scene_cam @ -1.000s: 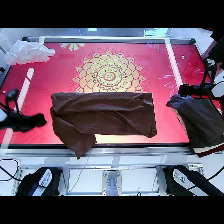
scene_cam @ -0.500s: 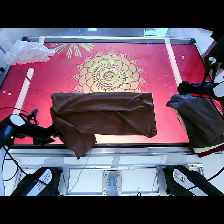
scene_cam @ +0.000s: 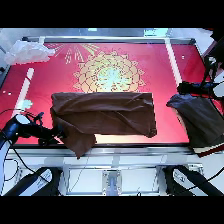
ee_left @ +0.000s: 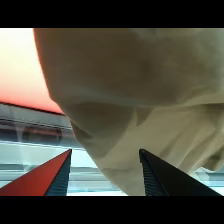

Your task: Fold the shirts.

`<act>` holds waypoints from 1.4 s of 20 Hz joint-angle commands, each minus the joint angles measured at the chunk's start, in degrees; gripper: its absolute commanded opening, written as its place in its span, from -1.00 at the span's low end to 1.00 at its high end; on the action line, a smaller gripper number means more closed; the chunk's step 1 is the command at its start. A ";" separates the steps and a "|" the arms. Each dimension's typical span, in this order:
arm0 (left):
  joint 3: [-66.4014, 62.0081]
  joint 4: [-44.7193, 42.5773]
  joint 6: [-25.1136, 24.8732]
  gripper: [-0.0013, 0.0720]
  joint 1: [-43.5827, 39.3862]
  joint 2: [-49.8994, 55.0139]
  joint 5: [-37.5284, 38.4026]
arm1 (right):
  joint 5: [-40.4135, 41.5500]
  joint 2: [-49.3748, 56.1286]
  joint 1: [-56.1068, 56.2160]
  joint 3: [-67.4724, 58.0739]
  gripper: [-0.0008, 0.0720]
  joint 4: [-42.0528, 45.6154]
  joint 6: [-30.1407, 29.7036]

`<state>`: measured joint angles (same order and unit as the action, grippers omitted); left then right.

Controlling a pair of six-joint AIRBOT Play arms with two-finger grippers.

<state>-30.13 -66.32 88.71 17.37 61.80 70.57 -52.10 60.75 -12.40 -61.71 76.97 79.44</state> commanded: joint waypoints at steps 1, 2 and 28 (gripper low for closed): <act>0.02 -0.09 -0.20 0.29 -0.33 2.01 0.22 | -0.02 -0.04 -0.02 0.00 0.25 -0.55 0.00; 0.02 -0.07 -0.22 0.29 -1.01 2.40 -0.07 | -0.04 -0.04 -0.02 0.00 0.25 -0.74 0.00; -0.04 3.50 -8.22 -0.93 -8.87 2.60 -1.95 | -11.17 0.70 0.00 34.60 0.26 -26.53 -3.30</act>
<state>-30.13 -62.85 80.88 8.49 64.38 68.60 -67.55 60.95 -12.47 -29.28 55.92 77.60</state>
